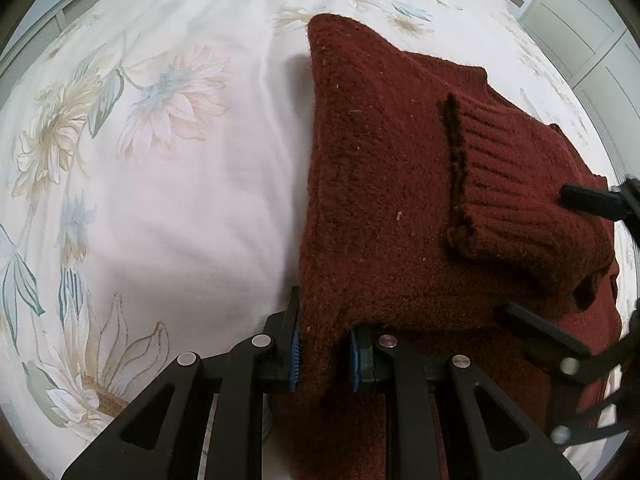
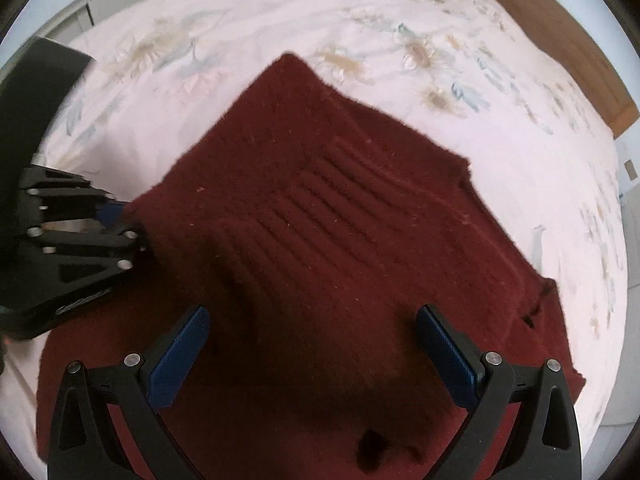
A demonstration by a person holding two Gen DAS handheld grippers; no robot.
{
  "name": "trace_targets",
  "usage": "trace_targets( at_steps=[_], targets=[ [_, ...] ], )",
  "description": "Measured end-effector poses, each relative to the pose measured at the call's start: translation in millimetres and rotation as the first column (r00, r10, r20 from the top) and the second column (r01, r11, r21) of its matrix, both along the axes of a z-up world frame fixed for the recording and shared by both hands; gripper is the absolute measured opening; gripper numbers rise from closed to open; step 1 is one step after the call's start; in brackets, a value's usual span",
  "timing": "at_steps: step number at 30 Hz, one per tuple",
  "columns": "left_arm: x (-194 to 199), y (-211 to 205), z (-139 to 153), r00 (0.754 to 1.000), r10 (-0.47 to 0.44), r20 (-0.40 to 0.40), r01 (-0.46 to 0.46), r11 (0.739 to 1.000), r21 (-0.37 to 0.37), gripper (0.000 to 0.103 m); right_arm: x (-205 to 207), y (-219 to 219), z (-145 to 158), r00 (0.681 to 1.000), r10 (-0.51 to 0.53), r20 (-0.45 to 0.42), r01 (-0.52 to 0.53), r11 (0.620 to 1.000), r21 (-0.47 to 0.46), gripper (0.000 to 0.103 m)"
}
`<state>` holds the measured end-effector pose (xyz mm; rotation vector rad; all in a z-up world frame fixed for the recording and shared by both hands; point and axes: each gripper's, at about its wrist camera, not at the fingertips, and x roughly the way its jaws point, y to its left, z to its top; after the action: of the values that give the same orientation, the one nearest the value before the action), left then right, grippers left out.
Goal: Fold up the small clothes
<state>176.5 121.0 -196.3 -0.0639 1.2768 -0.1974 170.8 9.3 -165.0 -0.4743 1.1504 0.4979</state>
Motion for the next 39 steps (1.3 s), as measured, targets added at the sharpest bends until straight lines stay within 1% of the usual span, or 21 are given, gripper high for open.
trace_targets(
  at_steps=[1,2,3,4,5,6,9,12,14,18,22,24,28,31,35,39],
  targets=[
    [0.4,-1.4,-0.6,1.0,-0.002,-0.001,0.002,1.0,0.002,0.016,0.8,-0.5,-0.7,1.0,-0.004,-0.006,0.004,1.0,0.011,0.093],
    [1.3,-1.8,-0.9,1.0,-0.004,-0.001,0.004,1.0,0.004,0.017,1.8,-3.0,-0.9,1.0,-0.008,-0.012,0.009,1.0,0.025,0.091],
    [1.7,-2.6,0.1,1.0,-0.006,-0.001,0.007,1.0,0.007,0.017,1.6,-5.9,0.6,1.0,-0.011,-0.008,0.012,0.999,0.033,0.077],
    [2.1,-3.8,0.0,1.0,-0.009,0.0,0.009,1.0,0.009,0.017,1.5,-10.2,4.1,1.0,-0.018,0.008,0.018,0.999,0.038,0.048],
    [3.3,-3.4,-0.2,1.0,-0.011,0.001,0.011,1.0,0.01,0.017,1.8,-14.8,8.0,0.999,-0.03,0.021,0.029,0.999,0.041,0.035],
    [4.0,-3.5,-0.5,1.0,-0.012,0.001,0.012,1.0,0.011,0.017,3.9,-13.9,12.5,0.999,-0.043,0.026,0.041,0.998,0.047,0.025],
    [4.9,-5.1,-0.5,1.0,-0.006,0.001,0.006,1.0,0.009,0.017,5.5,-39.1,29.8,0.995,-0.098,0.028,0.094,0.987,0.127,0.022],
    [5.9,-4.5,3.1,1.0,-0.007,0.001,0.007,1.0,0.012,0.017,2.0,-60.3,44.6,0.988,-0.147,0.042,0.138,0.978,0.159,0.022],
    [6.9,-5.5,3.1,1.0,-0.01,0.0,0.01,1.0,0.02,0.017,2.5,-81.2,54.6,0.979,-0.198,0.043,0.187,0.964,0.191,0.022],
    [8.0,-10.3,3.5,1.0,-0.016,0.003,0.016,0.999,0.038,0.017,6.9,-114.8,61.9,0.963,-0.268,0.04,0.254,0.944,0.212,0.022],
    [8.6,-13.0,3.6,1.0,-0.015,0.004,0.015,0.999,0.045,0.017,2.3,-149.8,63.2,0.937,-0.347,0.032,0.332,0.915,0.228,0.022],
    [6.7,-15.5,5.3,1.0,-0.017,0.011,0.016,0.999,0.052,0.017,-0.7,-165.0,61.6,0.925,-0.38,0.022,0.365,0.901,0.235,0.022],
    [2.4,-24.2,7.9,0.999,-0.035,0.027,0.033,0.996,0.088,0.017,-1.3,-198.7,49.1,0.889,-0.458,-0.01,0.446,0.86,0.248,0.021],
    [2.4,-30.8,7.3,0.999,-0.044,0.029,0.041,0.993,0.108,0.017,-3.3,-218.5,32.0,0.859,-0.51,-0.046,0.505,0.829,0.241,0.02],
    [2.7,-34.9,5.5,0.999,-0.044,0.026,0.041,0.994,0.105,0.017,-6.4,-243.3,7.5,0.818,-0.564,-0.112,0.573,0.782,0.245,0.02],
    [1.3,-32.6,5.7,0.999,-0.047,0.026,0.044,0.993,0.109,0.017,-11.7,-259.5,-10.9,0.79,-0.589,-0.171,0.612,0.741,0.275,0.02]
  ],
)
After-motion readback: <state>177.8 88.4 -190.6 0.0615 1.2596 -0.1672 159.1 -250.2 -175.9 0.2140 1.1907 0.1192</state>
